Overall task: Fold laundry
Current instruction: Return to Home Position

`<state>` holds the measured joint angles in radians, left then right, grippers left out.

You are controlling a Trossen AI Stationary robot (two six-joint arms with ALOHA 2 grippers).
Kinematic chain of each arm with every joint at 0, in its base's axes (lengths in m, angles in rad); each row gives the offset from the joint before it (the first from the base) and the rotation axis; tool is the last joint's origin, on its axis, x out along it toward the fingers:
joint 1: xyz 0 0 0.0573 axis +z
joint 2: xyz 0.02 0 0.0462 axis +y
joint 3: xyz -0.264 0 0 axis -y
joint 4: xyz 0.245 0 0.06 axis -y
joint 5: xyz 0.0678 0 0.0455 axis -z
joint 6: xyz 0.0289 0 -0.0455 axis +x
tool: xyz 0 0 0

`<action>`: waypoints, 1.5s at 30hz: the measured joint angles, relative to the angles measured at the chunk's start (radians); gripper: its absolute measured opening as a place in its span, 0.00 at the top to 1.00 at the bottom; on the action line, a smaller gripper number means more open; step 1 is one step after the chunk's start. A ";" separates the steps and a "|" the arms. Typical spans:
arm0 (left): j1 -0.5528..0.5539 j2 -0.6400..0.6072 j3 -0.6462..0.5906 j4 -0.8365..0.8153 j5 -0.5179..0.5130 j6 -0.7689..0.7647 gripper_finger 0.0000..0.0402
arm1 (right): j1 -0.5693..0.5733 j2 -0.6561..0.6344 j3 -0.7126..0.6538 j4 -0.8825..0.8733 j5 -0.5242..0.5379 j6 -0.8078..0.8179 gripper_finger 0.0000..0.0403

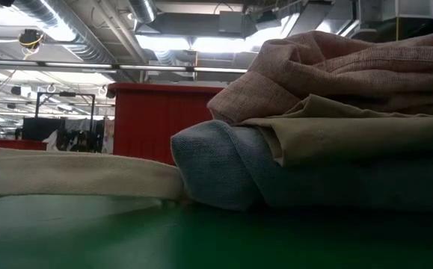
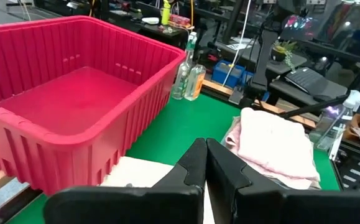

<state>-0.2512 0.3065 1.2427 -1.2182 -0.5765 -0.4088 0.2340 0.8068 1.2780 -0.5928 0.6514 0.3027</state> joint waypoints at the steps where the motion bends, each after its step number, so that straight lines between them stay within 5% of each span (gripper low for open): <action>1: 0.000 0.000 0.000 0.000 0.000 0.000 1.00 | 0.000 0.000 -0.019 0.032 0.006 -0.001 0.97; 15: 0.000 -0.054 -0.021 -0.029 0.021 0.080 1.00 | 0.000 0.082 -0.083 0.118 -0.102 -0.002 0.99; 29: 0.000 -0.299 -0.431 0.177 0.025 0.073 1.00 | -0.001 0.077 -0.082 0.113 -0.112 -0.152 0.99; 45: 0.013 -0.296 -0.439 0.236 0.093 0.128 1.00 | -0.001 -0.080 -0.081 -0.068 -0.058 -0.160 0.99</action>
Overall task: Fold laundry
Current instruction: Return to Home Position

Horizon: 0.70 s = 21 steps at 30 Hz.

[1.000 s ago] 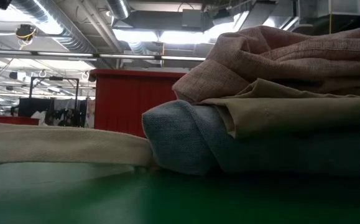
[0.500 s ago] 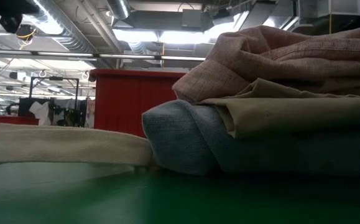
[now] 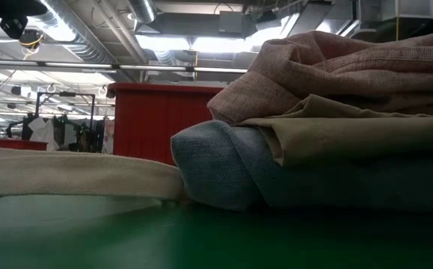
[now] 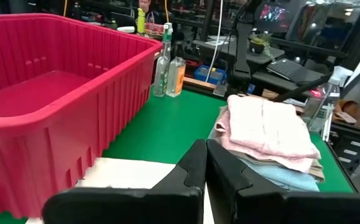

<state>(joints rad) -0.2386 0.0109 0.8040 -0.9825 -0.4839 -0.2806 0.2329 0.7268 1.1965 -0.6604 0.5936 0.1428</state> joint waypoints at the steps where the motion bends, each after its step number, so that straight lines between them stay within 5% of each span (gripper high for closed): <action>1: 0.000 0.000 0.000 0.000 0.000 0.000 1.00 | 0.000 -0.008 0.000 -0.020 0.004 0.006 0.99; 14: 0.000 0.000 0.000 0.000 -0.007 -0.002 1.00 | 0.000 -0.077 0.000 -0.050 0.119 0.011 0.99; 21: 0.000 0.017 0.000 0.003 -0.171 -0.065 1.00 | 0.000 -0.060 0.000 0.037 0.171 -0.018 0.99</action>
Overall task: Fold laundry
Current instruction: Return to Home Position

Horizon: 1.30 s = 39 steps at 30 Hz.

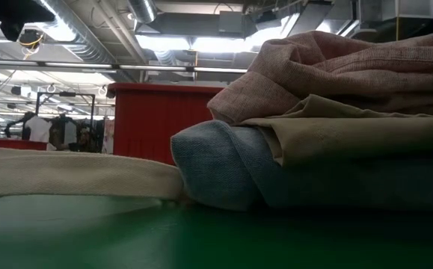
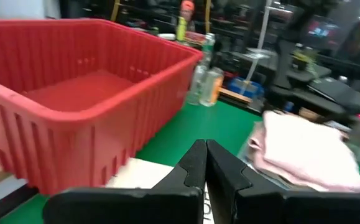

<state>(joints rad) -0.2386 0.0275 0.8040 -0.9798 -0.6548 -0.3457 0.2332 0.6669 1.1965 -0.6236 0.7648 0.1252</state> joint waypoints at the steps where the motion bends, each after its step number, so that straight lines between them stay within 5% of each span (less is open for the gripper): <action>1: 0.000 0.012 0.000 0.011 -0.017 -0.003 1.00 | 0.000 0.003 0.000 0.000 0.000 -0.001 0.99; 5: 0.000 0.084 0.000 0.175 -0.101 0.036 1.00 | 0.000 0.012 0.000 0.002 0.004 -0.001 0.99; 11: 0.000 0.251 0.001 0.636 -0.259 0.338 1.00 | 0.000 0.012 0.000 0.002 0.011 0.000 0.99; 21: 0.063 0.540 0.118 1.001 -0.268 0.643 1.00 | 0.000 0.016 0.000 -0.002 0.011 0.053 0.99; 31: 0.338 0.838 0.238 1.003 0.048 0.506 1.00 | 0.000 0.048 0.000 -0.006 0.006 0.054 0.99; 39: 0.649 1.139 0.360 0.994 0.405 0.367 1.00 | 0.000 0.093 0.000 -0.019 -0.025 0.066 0.99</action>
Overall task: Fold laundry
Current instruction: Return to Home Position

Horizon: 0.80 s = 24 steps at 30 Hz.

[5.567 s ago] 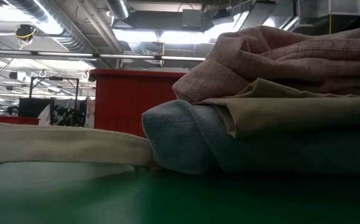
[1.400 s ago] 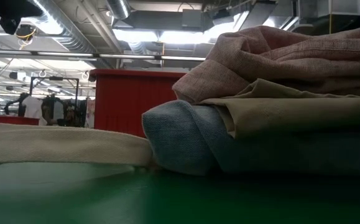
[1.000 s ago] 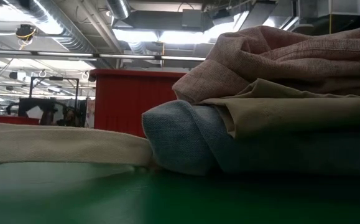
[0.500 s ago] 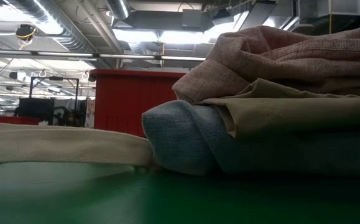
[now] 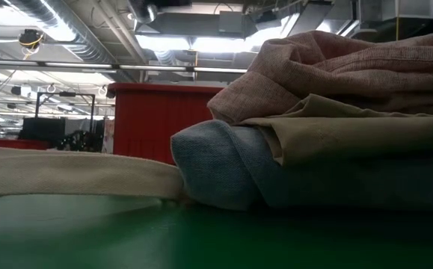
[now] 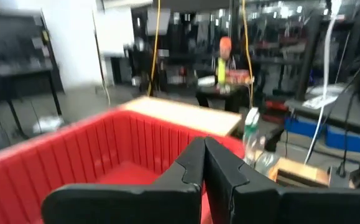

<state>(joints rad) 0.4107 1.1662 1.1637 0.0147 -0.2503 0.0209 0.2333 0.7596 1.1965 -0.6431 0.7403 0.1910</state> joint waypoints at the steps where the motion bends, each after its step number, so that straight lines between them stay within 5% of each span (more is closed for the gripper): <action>1: 0.038 0.041 0.019 -0.006 0.043 -0.022 1.00 | 0.000 0.006 0.000 -0.007 0.000 0.014 0.99; 10: 0.280 0.405 0.200 -0.069 0.383 -0.198 1.00 | 0.000 0.043 0.000 -0.136 0.000 0.169 0.99; 24: 0.380 0.701 0.323 -0.100 0.436 -0.248 1.00 | 0.000 0.050 -0.001 -0.137 0.000 0.179 0.99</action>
<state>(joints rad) 0.7906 1.8673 1.4864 -0.0855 0.1855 -0.2270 0.2333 0.8097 1.1957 -0.7799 0.7403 0.3702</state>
